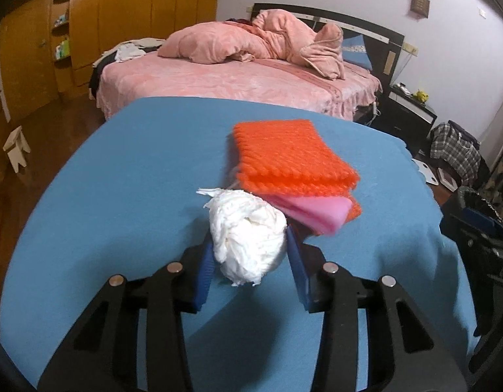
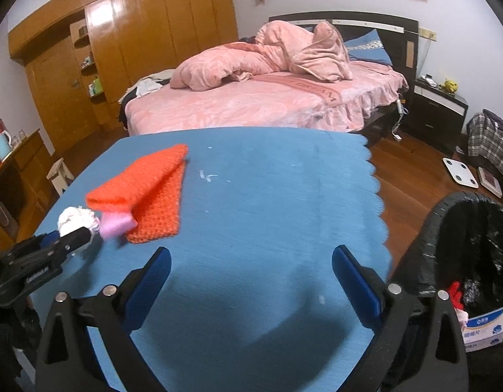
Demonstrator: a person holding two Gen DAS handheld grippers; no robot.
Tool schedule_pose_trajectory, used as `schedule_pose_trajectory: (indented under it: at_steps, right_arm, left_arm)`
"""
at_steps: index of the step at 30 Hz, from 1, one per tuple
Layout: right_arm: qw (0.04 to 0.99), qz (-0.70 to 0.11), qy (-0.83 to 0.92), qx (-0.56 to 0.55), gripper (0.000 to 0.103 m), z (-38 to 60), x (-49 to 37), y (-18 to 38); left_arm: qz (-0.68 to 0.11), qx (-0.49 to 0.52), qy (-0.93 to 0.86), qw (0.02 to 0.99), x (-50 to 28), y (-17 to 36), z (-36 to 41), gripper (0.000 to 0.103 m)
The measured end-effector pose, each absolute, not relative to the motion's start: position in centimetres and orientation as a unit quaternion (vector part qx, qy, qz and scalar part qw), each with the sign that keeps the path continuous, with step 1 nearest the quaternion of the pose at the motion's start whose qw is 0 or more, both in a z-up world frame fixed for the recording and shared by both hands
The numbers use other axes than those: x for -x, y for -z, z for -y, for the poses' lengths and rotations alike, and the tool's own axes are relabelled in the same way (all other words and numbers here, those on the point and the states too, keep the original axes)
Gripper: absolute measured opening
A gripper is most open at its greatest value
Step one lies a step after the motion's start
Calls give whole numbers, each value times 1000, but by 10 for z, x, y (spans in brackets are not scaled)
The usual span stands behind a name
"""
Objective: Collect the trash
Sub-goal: 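Grasp the pink plastic bag with the right tool while the left tool holds the tissue ball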
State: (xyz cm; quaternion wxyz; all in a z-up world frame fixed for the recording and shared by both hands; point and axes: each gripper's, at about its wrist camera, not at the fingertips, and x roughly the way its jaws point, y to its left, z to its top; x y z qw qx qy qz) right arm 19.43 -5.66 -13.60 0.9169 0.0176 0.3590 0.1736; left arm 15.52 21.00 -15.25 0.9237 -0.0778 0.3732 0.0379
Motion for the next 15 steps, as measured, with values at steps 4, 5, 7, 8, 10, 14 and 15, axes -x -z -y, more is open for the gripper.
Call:
schedule_pose_trajectory:
  at_steps: [4,5,7,8,10,14,15]
  right_arm:
    - [914,-356,-194,-14,97,37,-194,135]
    - [913,-356,-199,-13,97,32,-194,135]
    - [910,-358,-209,-14,97,23,-194,136]
    - [908,-359,-214,-14,97,17,-195,136]
    - [906,-360,-221,-15,97,8,-195,136]
    - [900,-362,-243,-5,95,-19,-197,138]
    - [899,-362,-247,-2,94,-25,-196,138]
  left_arm:
    - [-373,69,-66,923,-147,153,-228,41]
    - [-373,69,-70,922,-146,153,-232,41]
    - [-373,65,-82,922,-144,153,-241,41]
    - [-372,63,-85,922,-143,153,-244,41]
    - [-371,64,-91,922,-142,151,-250,41]
    - [-368,74,-98,922,-142,151,-261,41]
    - [-368,76,-99,921,-142,152,-262,41]
